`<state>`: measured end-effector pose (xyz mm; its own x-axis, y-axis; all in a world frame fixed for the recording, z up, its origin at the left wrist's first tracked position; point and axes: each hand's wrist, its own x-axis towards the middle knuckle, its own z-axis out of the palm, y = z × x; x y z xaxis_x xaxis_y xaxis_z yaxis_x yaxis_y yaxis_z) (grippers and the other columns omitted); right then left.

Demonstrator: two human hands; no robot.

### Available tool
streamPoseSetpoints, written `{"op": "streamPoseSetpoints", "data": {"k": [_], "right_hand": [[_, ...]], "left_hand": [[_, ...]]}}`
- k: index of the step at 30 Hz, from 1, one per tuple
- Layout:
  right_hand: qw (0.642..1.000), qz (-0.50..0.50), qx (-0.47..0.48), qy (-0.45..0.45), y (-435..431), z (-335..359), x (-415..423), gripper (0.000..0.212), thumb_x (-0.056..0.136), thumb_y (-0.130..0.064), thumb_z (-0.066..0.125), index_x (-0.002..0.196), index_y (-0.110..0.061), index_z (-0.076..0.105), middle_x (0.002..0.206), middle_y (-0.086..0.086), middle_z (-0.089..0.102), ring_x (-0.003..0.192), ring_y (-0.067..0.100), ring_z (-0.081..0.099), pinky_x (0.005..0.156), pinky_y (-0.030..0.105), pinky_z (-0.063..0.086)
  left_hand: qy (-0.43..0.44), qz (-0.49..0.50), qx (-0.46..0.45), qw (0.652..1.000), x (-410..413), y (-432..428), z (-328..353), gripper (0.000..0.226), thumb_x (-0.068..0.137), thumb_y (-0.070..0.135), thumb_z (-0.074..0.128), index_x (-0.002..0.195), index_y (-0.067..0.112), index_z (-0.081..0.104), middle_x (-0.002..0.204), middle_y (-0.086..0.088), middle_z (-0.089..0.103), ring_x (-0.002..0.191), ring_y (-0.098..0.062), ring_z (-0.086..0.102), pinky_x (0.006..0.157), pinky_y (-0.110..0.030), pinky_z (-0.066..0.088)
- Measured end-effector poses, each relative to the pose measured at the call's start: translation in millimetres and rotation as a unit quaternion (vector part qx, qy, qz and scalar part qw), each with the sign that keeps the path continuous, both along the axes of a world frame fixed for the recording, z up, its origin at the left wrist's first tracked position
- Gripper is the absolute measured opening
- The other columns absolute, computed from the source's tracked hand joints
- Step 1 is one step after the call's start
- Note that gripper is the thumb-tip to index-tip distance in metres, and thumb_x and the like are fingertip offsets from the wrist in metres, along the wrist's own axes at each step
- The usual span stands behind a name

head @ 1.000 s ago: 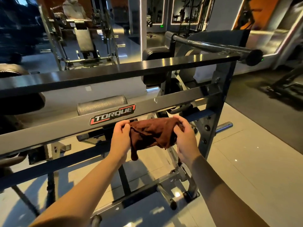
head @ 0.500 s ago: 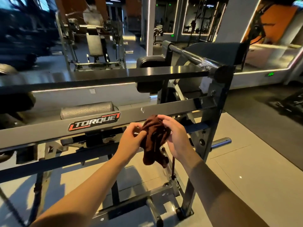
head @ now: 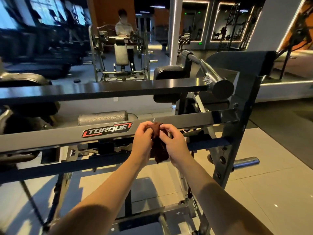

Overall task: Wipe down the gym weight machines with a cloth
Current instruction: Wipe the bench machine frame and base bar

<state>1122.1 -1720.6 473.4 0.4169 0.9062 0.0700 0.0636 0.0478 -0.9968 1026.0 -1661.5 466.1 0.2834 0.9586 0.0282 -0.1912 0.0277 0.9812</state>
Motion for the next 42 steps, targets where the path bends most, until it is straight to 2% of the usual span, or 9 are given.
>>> {"op": "streamPoseSetpoints", "data": {"k": [5, 8, 12, 18, 23, 30, 34, 39, 42], "right_hand": [[0.984, -0.085, 0.039, -0.154, 21, -3, 2, 0.019, 0.099, -0.013, 0.06, 0.11, -0.026, 0.069, 0.114, -0.01, 0.066, 0.106, 0.006, 0.061, 0.097, 0.027, 0.056], [0.952, -0.166, 0.102, -0.235, 35, -5, 16, 0.02, 0.101, -0.012, 0.057, 0.115, -0.02, 0.069, 0.131, -0.007, 0.059, 0.118, 0.003, 0.052, 0.099, 0.007, 0.043], [0.925, -0.052, 0.071, -0.369, 64, -26, 4, 0.032, 0.105, -0.018, 0.052, 0.134, -0.021, 0.064, 0.153, -0.004, 0.045, 0.146, 0.014, 0.034, 0.12, 0.037, 0.035], [0.829, -0.054, 0.057, -0.553, 67, -42, 25, 0.045, 0.102, -0.019, 0.056, 0.145, -0.032, 0.052, 0.162, -0.005, 0.033, 0.155, 0.02, 0.015, 0.125, 0.057, 0.005], [0.876, -0.164, 0.006, -0.454, 68, -40, 33, 0.039, 0.105, -0.021, 0.05, 0.143, -0.026, 0.055, 0.16, -0.002, 0.037, 0.153, 0.021, 0.02, 0.126, 0.053, 0.013], [0.845, -0.027, 0.075, -0.529, 67, -50, 13, 0.039, 0.101, -0.02, 0.06, 0.139, -0.027, 0.059, 0.153, -0.004, 0.046, 0.149, 0.021, 0.033, 0.12, 0.048, 0.034], [0.896, -0.159, 0.017, -0.414, 67, -42, 32, 0.036, 0.104, -0.02, 0.052, 0.139, -0.024, 0.057, 0.153, -0.001, 0.045, 0.146, 0.024, 0.034, 0.112, 0.053, 0.042], [0.859, -0.08, 0.055, -0.502, 63, -51, -6, 0.036, 0.103, -0.023, 0.056, 0.138, -0.023, 0.06, 0.152, -0.002, 0.048, 0.148, 0.022, 0.034, 0.124, 0.044, 0.021], [0.844, -0.063, 0.061, -0.528, 57, -53, 24, 0.037, 0.101, -0.023, 0.057, 0.138, -0.027, 0.06, 0.152, -0.005, 0.048, 0.146, 0.02, 0.036, 0.117, 0.046, 0.038]], "left_hand": [[0.133, 0.032, 0.169, 0.976, -20, 5, 3, 0.026, 0.103, 0.01, 0.047, 0.11, 0.025, 0.068, 0.107, 0.011, 0.066, 0.1, 0.005, 0.061, 0.081, -0.01, 0.049], [0.267, 0.058, 0.295, 0.916, -34, 17, -8, 0.033, 0.106, 0.015, 0.045, 0.135, 0.021, 0.06, 0.135, 0.014, 0.057, 0.124, 0.01, 0.048, 0.106, -0.015, 0.039], [0.34, 0.068, 0.321, 0.882, -42, 25, -31, 0.044, 0.106, 0.018, 0.046, 0.149, 0.016, 0.047, 0.152, 0.0, 0.049, 0.142, -0.012, 0.04, 0.12, -0.038, 0.035], [0.396, 0.066, 0.367, 0.839, -43, 30, -44, 0.049, 0.105, 0.02, 0.049, 0.153, 0.017, 0.04, 0.16, 0.003, 0.036, 0.15, -0.01, 0.025, 0.122, -0.025, 0.017], [0.414, 0.068, 0.376, 0.826, -43, 32, -51, 0.05, 0.106, 0.024, 0.045, 0.155, 0.018, 0.037, 0.161, 0.003, 0.033, 0.152, -0.01, 0.021, 0.122, -0.026, 0.014], [0.395, 0.064, 0.388, 0.83, -48, 34, -53, 0.046, 0.106, 0.021, 0.045, 0.152, 0.015, 0.042, 0.159, 0.0, 0.039, 0.15, -0.012, 0.028, 0.124, -0.032, 0.021], [0.4, 0.07, 0.376, 0.833, -47, 33, -52, 0.046, 0.107, 0.022, 0.045, 0.152, 0.015, 0.041, 0.158, 0.001, 0.04, 0.15, -0.012, 0.028, 0.121, -0.026, 0.018], [0.387, 0.071, 0.361, 0.846, -44, 31, -52, 0.046, 0.108, 0.026, 0.043, 0.152, 0.016, 0.041, 0.159, 0.002, 0.039, 0.149, -0.011, 0.027, 0.123, -0.03, 0.021], [0.395, 0.063, 0.361, 0.843, -46, 30, -49, 0.047, 0.108, 0.03, 0.039, 0.153, 0.018, 0.04, 0.16, 0.003, 0.037, 0.15, -0.009, 0.025, 0.121, -0.023, 0.017]]}}
